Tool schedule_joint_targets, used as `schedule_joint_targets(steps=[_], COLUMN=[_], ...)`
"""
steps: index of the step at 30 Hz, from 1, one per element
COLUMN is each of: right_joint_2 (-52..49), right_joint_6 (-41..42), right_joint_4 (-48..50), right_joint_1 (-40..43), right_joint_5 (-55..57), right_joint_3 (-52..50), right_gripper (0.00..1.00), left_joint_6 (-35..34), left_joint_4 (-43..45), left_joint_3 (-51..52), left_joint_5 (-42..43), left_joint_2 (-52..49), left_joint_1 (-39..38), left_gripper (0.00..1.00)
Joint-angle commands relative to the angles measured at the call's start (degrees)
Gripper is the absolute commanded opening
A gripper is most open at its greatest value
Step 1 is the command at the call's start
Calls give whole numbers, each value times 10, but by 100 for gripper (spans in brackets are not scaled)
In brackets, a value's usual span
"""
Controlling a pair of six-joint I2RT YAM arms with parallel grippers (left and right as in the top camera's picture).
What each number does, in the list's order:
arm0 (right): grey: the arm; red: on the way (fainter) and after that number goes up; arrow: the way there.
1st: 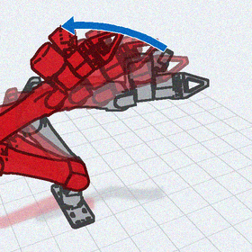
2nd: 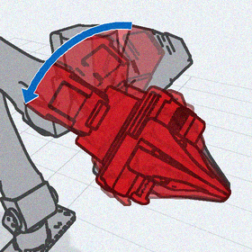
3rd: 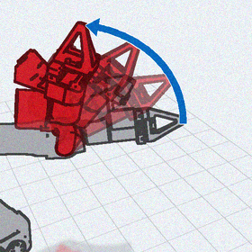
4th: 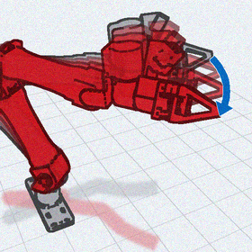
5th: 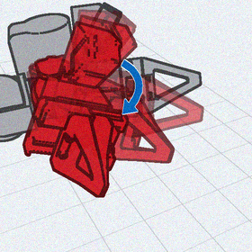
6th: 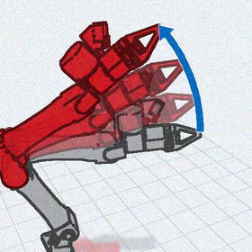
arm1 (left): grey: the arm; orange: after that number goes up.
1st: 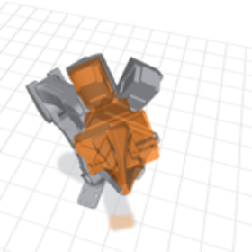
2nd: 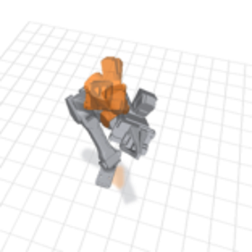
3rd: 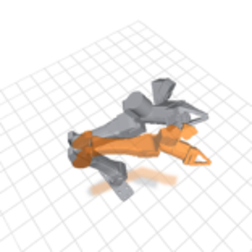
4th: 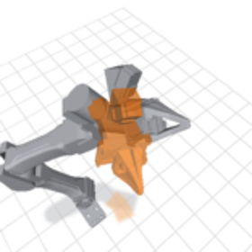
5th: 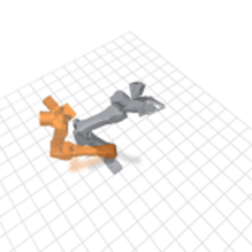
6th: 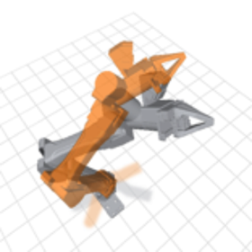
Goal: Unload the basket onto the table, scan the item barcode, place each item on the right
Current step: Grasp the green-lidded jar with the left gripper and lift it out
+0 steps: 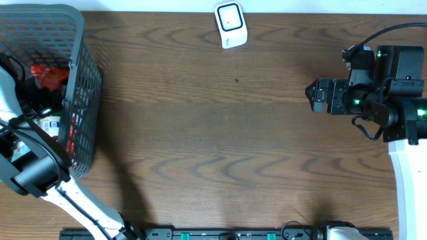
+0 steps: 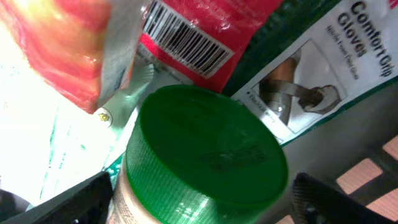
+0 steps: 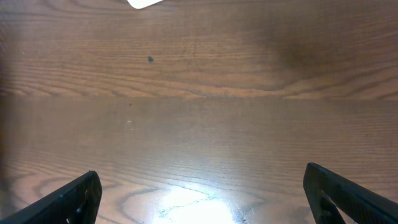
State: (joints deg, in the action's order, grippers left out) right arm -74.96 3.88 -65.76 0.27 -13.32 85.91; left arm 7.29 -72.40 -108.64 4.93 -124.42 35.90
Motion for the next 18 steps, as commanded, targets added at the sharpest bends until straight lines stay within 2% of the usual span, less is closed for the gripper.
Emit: schedule_joint_targets(steps=[1,10,15,18], right_joint_2=[0,0,0,0], right_joint_6=[1,1,1,1], right_joint_4=[-1,-1,-1,-1], right_joint_1=[-11,-11,-11,-11], right_joint_5=[-4,-4,-4,-4], right_joint_3=[12,12,12,12], right_gripper=[99,99,99,99], left_joint_6=[-5,-16,-21,-21], left_joint_4=[-7,15,21,21], left_joint_3=[12,47,47,47], left_joint_5=[-9,-17,-17,-17], left_joint_2=[2,2,2,2], left_joint_1=[3,3,3,3], left_gripper=[86,85,74,71])
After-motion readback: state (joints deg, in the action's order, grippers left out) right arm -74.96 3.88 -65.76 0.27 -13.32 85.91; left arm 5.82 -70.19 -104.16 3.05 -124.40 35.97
